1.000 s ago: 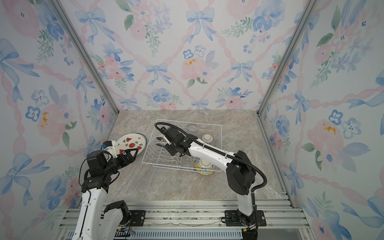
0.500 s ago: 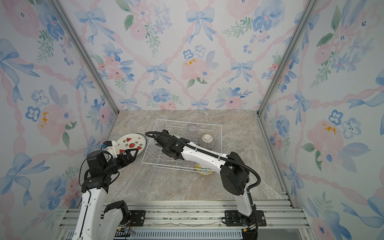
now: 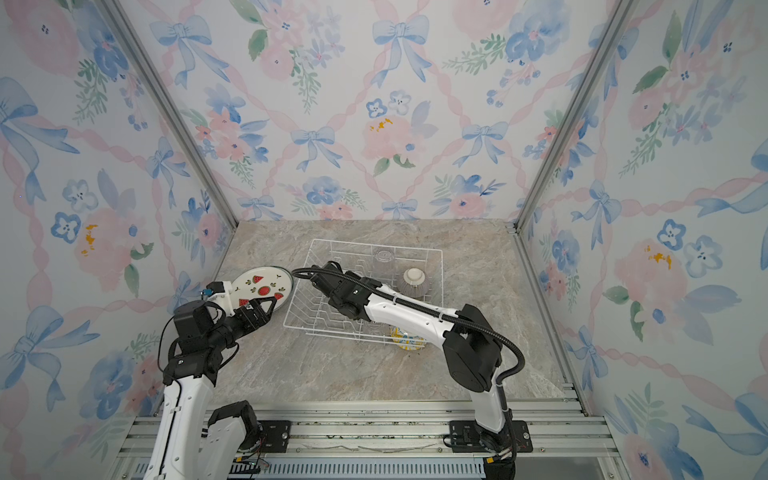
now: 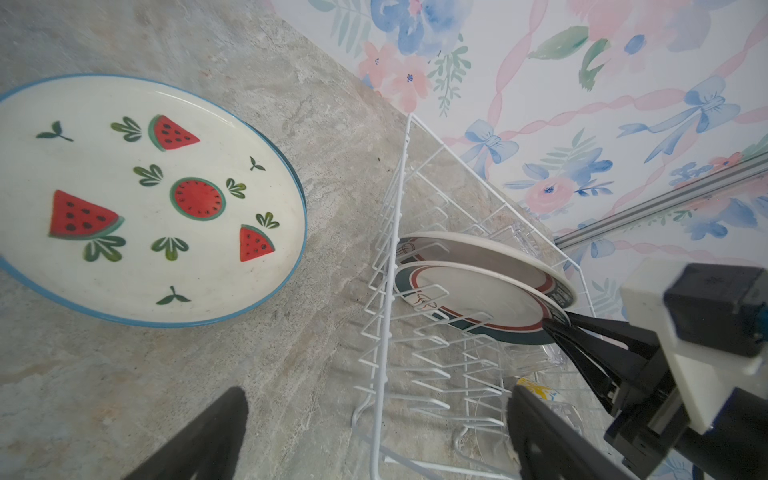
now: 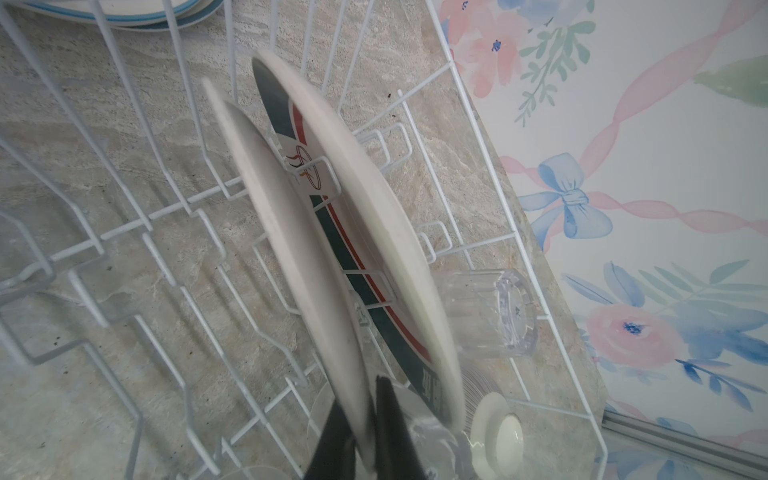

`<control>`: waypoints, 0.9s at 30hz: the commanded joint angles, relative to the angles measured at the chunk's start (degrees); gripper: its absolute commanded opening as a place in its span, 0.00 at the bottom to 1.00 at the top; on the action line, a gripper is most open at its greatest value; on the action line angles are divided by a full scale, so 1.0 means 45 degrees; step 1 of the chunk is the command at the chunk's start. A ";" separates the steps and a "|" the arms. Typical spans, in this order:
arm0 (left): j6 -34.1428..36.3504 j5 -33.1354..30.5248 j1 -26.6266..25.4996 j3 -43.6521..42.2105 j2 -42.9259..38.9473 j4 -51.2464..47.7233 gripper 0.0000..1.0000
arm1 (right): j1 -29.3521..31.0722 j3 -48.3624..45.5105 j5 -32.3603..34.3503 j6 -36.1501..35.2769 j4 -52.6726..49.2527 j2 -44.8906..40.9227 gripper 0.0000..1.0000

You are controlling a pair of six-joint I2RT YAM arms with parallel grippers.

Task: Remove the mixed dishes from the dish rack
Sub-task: 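Close the right gripper on the green-rimmed text-printed plate in the rack, then lift the green-rimmed plate up out of the rack with the right gripper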

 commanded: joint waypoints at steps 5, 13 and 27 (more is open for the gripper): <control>0.0034 -0.0092 -0.0103 -0.0181 0.0051 0.0162 0.98 | 0.0329 -0.0192 -0.0903 0.0820 0.0575 -0.1200 0.00; 0.0029 -0.0092 -0.0097 -0.0196 0.0031 0.0173 0.98 | 0.0249 -0.0553 -0.0968 0.1568 0.0945 -0.2222 0.00; 0.0020 -0.0060 -0.0095 -0.0196 0.0060 0.0168 0.98 | -0.0987 -0.1158 -0.3181 0.4312 0.1215 -0.3675 0.00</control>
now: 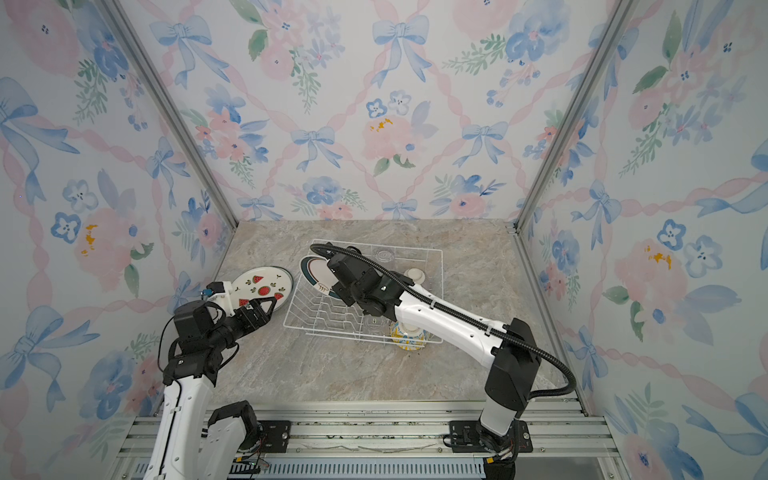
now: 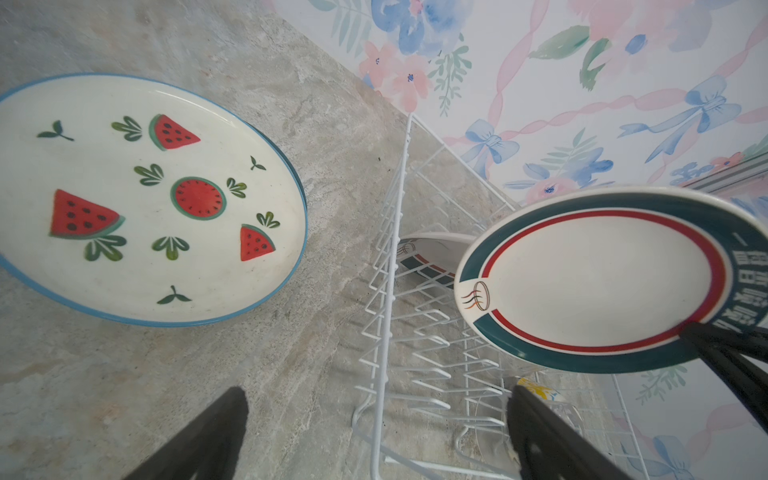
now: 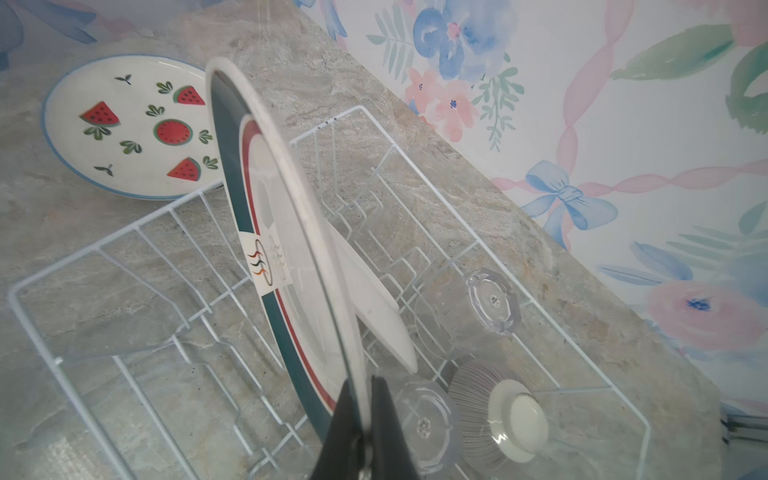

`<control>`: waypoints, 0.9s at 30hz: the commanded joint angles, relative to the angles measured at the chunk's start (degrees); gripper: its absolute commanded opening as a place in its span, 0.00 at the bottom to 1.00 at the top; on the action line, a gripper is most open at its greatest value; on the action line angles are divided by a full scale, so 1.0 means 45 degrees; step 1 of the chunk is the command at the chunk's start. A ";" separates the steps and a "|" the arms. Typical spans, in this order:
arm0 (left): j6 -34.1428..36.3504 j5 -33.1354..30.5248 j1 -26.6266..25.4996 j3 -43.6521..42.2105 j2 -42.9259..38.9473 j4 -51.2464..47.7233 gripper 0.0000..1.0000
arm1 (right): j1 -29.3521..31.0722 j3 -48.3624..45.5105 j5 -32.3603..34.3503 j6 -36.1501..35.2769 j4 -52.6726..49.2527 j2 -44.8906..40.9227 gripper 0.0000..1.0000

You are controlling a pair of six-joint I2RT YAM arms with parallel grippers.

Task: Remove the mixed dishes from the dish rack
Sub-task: 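Lift the green-rimmed plate up out of the rack with the right gripper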

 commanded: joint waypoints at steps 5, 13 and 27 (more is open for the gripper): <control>0.0016 -0.0048 -0.0084 -0.0185 0.0104 0.0163 0.98 | -0.1363 -0.0627 -0.2434 0.2761 0.0836 -0.1047 0.00; 0.0007 -0.0048 -0.0085 -0.0186 0.0168 0.0173 0.98 | -0.2848 -0.1461 -0.5322 0.5024 0.1910 -0.1371 0.00; -0.0309 0.0615 -0.0123 0.0122 0.0390 0.0268 0.98 | -0.3487 -0.1729 -0.7542 0.6858 0.3113 -0.1513 0.00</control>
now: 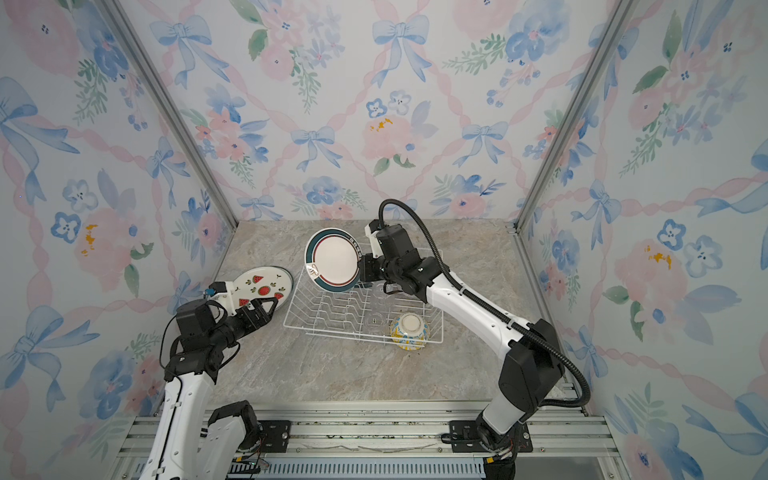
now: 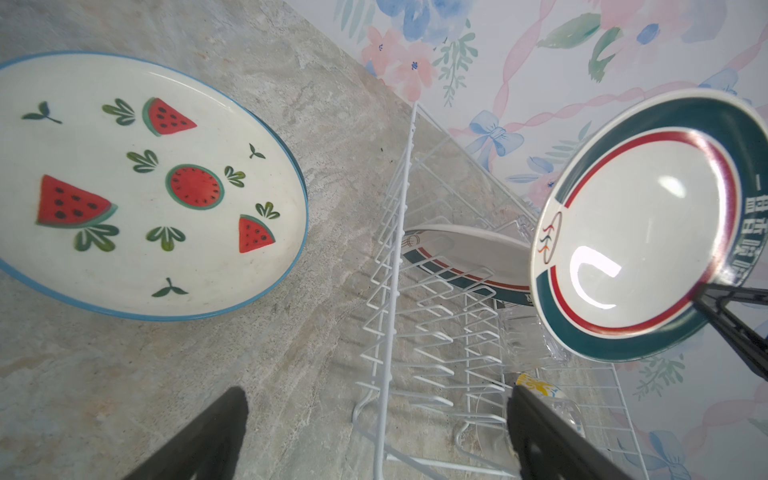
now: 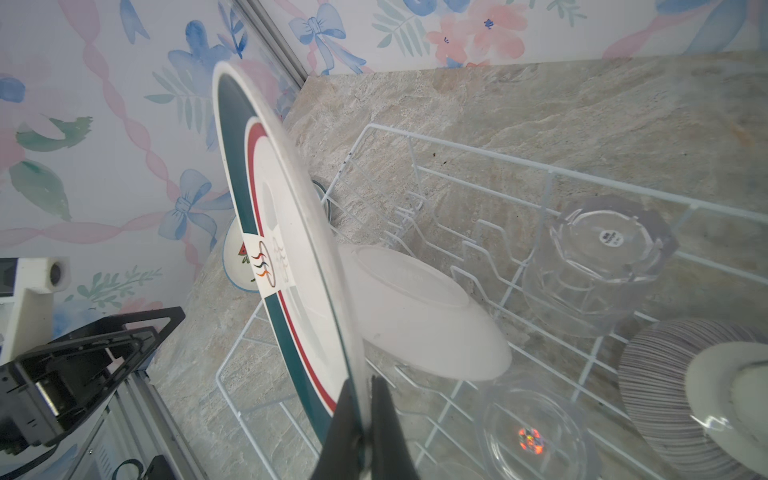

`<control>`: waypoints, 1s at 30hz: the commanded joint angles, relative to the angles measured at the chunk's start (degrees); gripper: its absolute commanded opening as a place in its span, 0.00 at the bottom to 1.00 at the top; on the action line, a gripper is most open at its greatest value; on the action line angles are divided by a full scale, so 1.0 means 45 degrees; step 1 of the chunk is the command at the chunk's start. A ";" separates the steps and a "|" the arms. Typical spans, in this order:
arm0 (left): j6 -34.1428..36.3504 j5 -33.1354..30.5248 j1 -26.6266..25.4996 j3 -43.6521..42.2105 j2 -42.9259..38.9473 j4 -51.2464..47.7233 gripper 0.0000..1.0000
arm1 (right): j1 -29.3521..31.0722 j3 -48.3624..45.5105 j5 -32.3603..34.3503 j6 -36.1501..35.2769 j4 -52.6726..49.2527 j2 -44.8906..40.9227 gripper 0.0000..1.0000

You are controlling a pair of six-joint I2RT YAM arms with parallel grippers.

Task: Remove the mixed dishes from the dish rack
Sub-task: 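Lift the green-rimmed plate up out of the rack with the right gripper, then reach the left gripper to the plate rim held by the right gripper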

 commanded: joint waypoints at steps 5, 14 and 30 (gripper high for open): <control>-0.1324 0.0903 -0.0176 0.0112 -0.0761 0.0590 0.98 | -0.0155 -0.0045 -0.0945 0.0809 0.0971 -0.0787 0.00; -0.2399 0.1246 -0.0456 0.0470 -0.1463 0.0948 0.98 | -0.0166 -0.0466 -0.1003 0.1183 0.1484 -0.1055 0.00; -0.5241 0.2255 -0.1319 0.0277 -0.1345 0.4644 0.98 | -0.0272 -0.0846 -0.1169 0.1499 0.2190 -0.1143 0.00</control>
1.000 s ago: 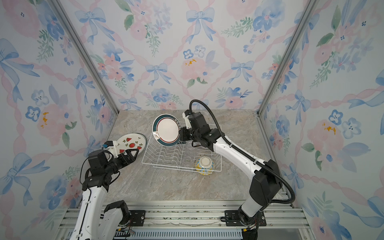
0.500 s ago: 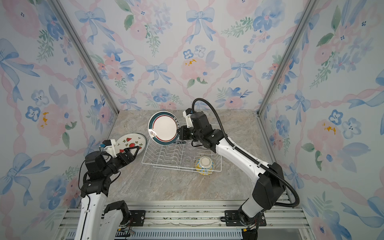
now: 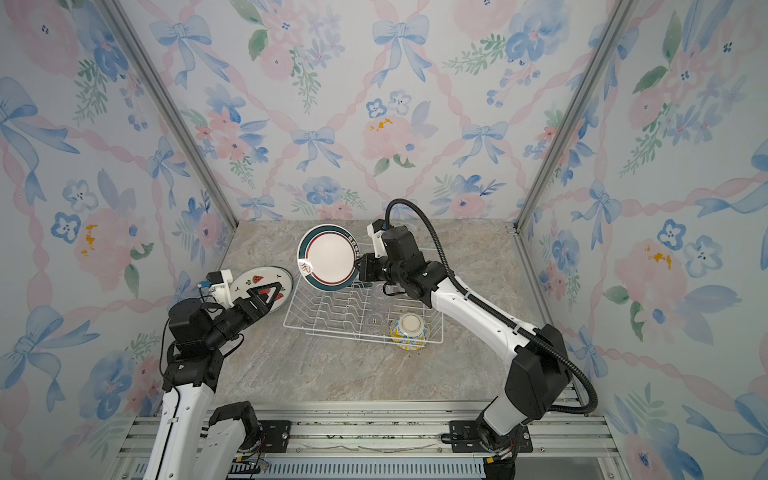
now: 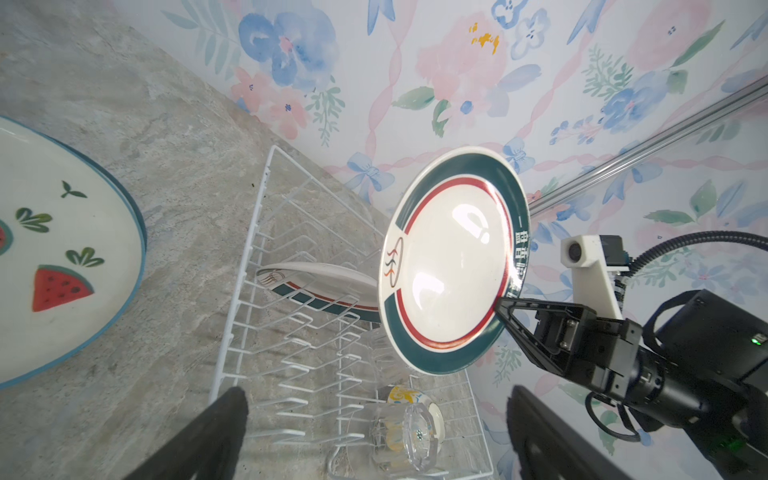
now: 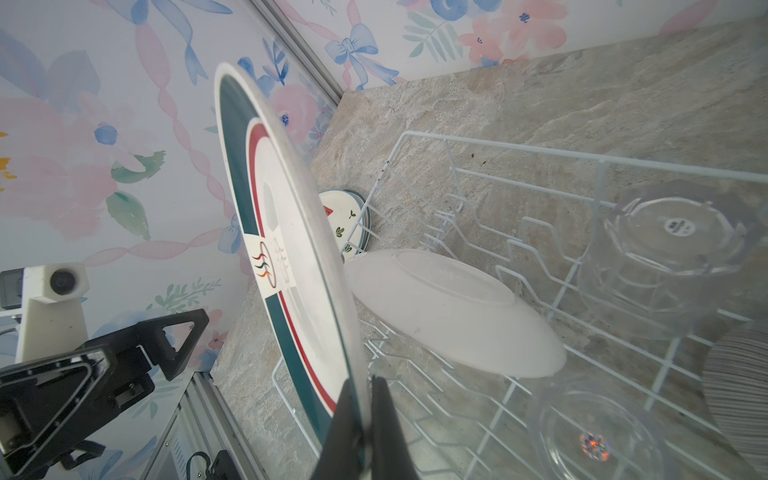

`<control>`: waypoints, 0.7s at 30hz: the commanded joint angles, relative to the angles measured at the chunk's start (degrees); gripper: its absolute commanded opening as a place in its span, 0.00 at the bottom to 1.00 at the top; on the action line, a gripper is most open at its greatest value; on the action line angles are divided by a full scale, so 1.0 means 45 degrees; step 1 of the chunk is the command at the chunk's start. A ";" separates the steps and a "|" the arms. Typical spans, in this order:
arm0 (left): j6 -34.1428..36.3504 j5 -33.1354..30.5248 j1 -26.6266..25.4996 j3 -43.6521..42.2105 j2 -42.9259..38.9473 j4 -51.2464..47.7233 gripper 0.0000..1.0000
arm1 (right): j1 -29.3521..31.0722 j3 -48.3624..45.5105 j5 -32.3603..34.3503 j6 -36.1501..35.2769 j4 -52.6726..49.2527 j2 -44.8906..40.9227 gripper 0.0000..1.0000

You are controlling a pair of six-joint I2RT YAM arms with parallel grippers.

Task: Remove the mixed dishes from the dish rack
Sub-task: 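Reach the left gripper to the plate rim held by the right gripper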

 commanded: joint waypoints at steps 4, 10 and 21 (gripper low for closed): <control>-0.2050 0.0433 -0.0614 -0.0320 0.0232 0.3166 0.98 | -0.0146 0.0042 -0.0392 0.0275 0.0989 -0.0468 0.00; -0.2132 0.0122 -0.1542 -0.0153 0.0956 0.4041 0.98 | -0.0261 0.0065 -0.0734 0.0571 0.1255 -0.0294 0.00; -0.2020 -0.0527 -0.2647 0.0259 0.2334 0.4540 0.98 | -0.0293 -0.0010 -0.1043 0.1442 0.1858 -0.0308 0.00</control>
